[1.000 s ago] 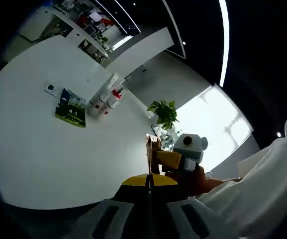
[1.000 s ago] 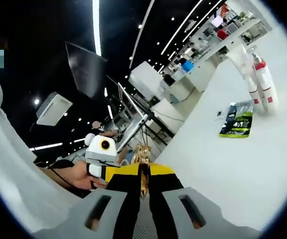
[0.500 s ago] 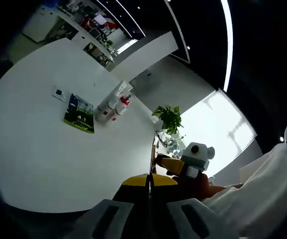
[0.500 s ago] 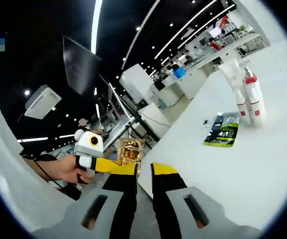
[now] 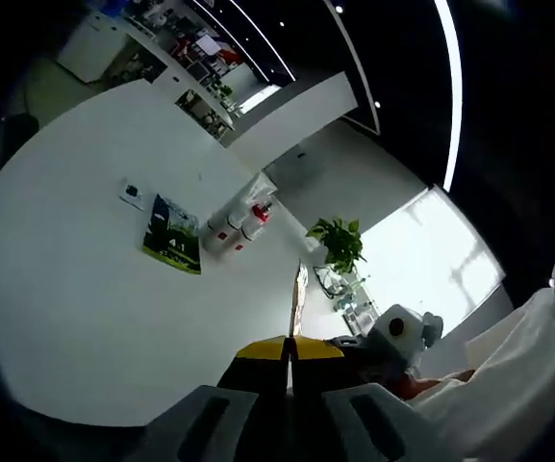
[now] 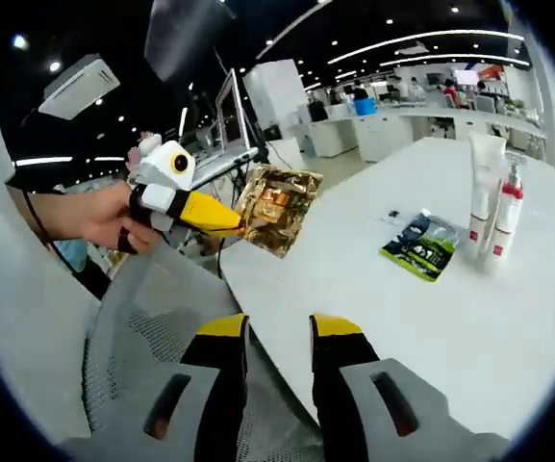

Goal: Arrange the skincare products in the storage area until every visible bottle or jar stands upright without overlapping.

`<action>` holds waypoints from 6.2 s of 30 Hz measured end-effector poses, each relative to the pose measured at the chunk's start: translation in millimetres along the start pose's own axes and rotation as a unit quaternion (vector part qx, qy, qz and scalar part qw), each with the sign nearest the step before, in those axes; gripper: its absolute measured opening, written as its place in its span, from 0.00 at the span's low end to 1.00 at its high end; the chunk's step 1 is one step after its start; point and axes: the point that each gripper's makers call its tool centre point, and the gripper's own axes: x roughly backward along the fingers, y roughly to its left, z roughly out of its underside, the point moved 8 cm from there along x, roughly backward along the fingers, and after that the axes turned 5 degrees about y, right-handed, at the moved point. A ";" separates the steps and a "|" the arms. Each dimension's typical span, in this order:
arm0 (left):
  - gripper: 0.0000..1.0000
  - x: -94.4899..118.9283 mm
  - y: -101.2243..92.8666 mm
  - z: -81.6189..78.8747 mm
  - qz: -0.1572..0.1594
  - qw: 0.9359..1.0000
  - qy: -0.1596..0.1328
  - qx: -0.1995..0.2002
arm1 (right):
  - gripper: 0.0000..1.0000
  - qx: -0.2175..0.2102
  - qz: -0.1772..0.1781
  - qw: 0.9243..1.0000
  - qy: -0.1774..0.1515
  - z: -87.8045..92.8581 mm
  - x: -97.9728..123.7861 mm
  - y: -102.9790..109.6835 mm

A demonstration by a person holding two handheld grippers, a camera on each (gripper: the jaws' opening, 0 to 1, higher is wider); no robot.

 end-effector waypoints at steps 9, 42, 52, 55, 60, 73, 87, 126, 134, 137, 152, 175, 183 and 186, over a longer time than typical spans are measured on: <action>0.01 6.1 21.9 -43.5 -0.025 1.000 0.002 -0.003 | 0.22 0.023 0.006 1.000 0.001 3.4 -4.6 -1.6; 0.01 -52.1 134.9 -127.0 -0.141 0.979 0.134 0.061 | 0.21 0.004 0.037 0.999 0.030 11.7 -7.1 -14.9; 0.01 -70.4 163.1 -140.0 -0.160 0.968 0.162 0.101 | 0.21 -0.003 0.042 0.998 0.044 15.8 -8.2 -17.9; 0.01 -76.0 170.1 -138.9 -0.163 0.965 0.172 0.109 | 0.21 -0.008 0.046 0.998 0.045 16.6 -7.8 -19.3; 0.01 -86.4 171.2 -133.7 -0.167 0.962 0.183 0.118 | 0.21 -0.008 0.047 0.998 0.051 17.9 -8.6 -19.4; 0.03 -94.1 184.7 -133.9 -0.213 0.943 0.235 0.096 | 0.21 -0.018 0.047 0.997 0.061 21.4 -9.3 -20.5; 0.03 -97.9 191.5 -147.3 -0.224 0.936 0.249 0.109 | 0.21 -0.016 0.041 0.997 0.064 21.2 -10.5 -18.8; 0.25 -47.8 112.0 -89.2 -0.192 0.975 0.108 -0.028 | 0.23 -0.005 0.023 0.999 0.047 17.0 -10.5 -14.0; 0.37 -12.7 54.5 -28.9 -0.203 0.964 0.063 -0.161 | 0.26 -0.003 0.017 0.999 0.041 16.4 -10.4 -13.1; 0.44 -2.2 40.6 -16.2 -0.215 0.954 0.045 -0.204 | 0.29 -0.006 0.020 0.999 0.034 15.4 -9.5 -13.9; 0.67 13.9 26.2 17.1 -0.281 0.899 -0.016 -0.334 | 0.51 0.042 0.045 0.998 0.007 6.0 -6.6 -7.4; 0.89 12.0 24.6 6.1 -0.299 0.868 -0.110 -0.382 | 0.88 0.027 0.132 0.985 -0.108 -13.7 10.8 -21.3; 0.95 24.4 12.1 -3.0 -0.271 0.879 -0.141 -0.366 | 0.97 0.035 0.141 0.970 -0.196 -33.3 28.3 -15.7; 0.94 33.5 16.8 -9.4 -0.281 0.859 -0.120 -0.412 | 0.94 0.042 0.142 0.972 -0.181 -32.0 24.7 -16.1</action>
